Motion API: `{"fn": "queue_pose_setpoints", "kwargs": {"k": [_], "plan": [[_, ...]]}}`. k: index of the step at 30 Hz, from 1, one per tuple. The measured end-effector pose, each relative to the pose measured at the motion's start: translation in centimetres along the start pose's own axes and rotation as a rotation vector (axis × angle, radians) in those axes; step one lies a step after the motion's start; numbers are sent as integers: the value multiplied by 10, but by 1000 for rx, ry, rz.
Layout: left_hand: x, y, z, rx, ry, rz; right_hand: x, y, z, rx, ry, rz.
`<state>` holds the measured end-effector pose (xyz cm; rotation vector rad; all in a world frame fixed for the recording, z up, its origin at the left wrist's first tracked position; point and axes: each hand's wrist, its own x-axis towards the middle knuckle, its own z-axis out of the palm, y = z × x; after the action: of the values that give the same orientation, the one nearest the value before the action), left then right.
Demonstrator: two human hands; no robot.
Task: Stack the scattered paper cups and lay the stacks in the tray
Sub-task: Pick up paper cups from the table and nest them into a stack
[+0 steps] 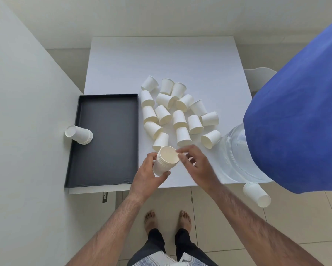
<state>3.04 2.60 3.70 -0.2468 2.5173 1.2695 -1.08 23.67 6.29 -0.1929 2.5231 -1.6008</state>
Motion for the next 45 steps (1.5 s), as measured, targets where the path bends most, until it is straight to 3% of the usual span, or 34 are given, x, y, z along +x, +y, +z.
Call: {"fn": "queue_pose_setpoints", "kwargs": {"k": [4, 8, 15, 21, 27, 36, 45], "plan": [[2, -2, 3, -1, -17, -25, 23, 35, -16, -224, 63, 233], [2, -5, 5, -4, -24, -47, 42, 62, -32, -637, -53, 368], [3, -10, 2, -5, -18, -68, 64, 76, -36, -840, -223, 488], [4, -13, -2, -15, 2, -77, 63, 83, -35, -863, -239, 500], [5, -14, -3, -26, 12, -73, 55, 77, -36, -836, -106, 413], [5, -13, -5, -27, 14, -53, 29, 58, -43, -567, 246, 325], [-1, -18, -8, 2, 29, -43, 10, 19, -37, -267, 240, 123]]}}
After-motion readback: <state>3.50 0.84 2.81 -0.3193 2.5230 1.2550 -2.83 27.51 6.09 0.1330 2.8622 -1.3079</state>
